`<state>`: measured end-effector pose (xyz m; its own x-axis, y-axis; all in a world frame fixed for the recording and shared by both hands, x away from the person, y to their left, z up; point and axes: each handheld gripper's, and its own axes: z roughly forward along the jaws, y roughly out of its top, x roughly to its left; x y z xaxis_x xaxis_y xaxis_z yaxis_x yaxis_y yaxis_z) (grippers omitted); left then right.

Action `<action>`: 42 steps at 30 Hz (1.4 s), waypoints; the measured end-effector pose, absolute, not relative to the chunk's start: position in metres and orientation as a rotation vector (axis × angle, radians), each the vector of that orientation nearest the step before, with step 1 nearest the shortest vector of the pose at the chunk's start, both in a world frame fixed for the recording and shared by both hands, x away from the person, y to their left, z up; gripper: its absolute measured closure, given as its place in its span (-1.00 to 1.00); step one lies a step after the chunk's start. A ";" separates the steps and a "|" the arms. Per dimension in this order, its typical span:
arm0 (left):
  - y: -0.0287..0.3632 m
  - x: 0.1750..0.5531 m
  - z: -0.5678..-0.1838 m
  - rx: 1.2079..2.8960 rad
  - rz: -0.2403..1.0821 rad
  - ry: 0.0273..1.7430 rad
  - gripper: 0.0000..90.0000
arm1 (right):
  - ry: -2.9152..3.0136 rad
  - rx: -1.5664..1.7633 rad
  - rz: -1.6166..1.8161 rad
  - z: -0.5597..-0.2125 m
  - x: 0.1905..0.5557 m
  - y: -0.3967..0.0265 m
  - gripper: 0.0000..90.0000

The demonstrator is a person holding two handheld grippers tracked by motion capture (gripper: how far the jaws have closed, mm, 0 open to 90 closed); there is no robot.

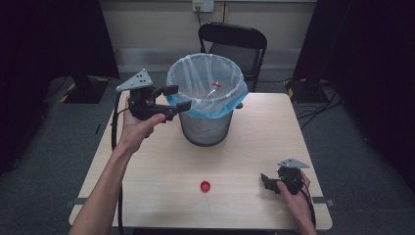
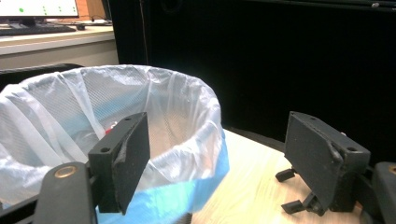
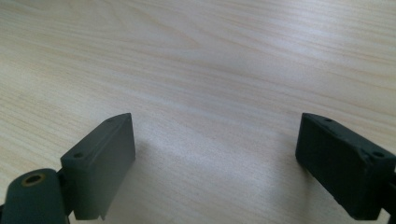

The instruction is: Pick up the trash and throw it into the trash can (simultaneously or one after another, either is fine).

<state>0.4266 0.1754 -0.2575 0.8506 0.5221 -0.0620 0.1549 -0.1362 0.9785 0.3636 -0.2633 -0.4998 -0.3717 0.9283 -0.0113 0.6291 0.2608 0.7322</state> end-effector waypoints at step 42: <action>0.144 0.384 -0.394 1.937 0.150 0.531 -0.50 | 2.094 1.410 0.903 -0.500 0.364 -0.263 -0.75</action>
<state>0.3843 0.1443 -0.3945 0.8925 0.4300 -0.1358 0.2950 -0.3291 0.8970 0.3636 -0.2632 -0.4998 -0.3715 0.9284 -0.0112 0.6291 0.2606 0.7324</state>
